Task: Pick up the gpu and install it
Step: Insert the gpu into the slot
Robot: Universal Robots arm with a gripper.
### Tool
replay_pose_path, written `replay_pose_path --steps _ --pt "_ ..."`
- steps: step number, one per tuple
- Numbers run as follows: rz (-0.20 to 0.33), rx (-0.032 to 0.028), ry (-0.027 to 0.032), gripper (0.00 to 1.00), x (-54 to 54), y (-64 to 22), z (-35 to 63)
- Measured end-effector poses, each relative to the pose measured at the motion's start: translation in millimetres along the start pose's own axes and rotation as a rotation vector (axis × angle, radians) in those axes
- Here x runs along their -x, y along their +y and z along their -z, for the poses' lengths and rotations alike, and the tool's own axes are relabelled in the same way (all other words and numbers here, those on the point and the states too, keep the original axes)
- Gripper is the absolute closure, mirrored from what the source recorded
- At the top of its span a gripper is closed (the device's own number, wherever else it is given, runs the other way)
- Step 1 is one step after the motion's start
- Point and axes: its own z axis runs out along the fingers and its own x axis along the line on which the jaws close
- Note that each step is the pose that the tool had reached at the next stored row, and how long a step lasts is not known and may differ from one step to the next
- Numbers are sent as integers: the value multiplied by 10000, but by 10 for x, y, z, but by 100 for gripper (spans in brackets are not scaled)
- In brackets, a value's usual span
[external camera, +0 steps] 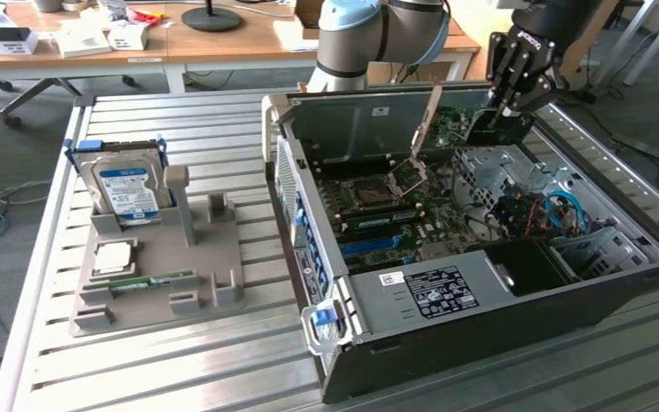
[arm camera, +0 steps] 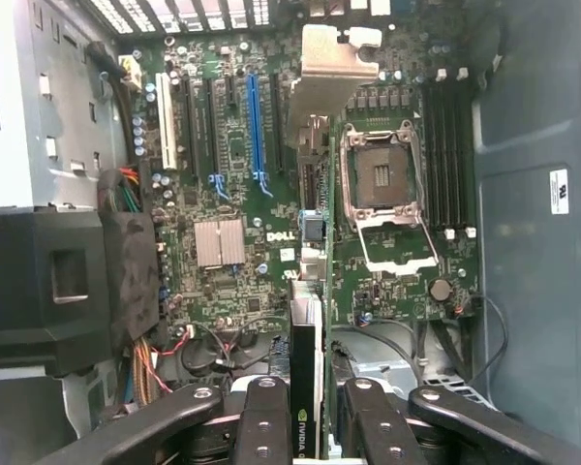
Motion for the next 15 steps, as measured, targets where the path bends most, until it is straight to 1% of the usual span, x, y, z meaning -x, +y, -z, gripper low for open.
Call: replay_pose_path --steps 7,15 --pt "213 -107 -14 74 -7 46 -25" --pt "411 -258 -53 74 -15 105 -51"
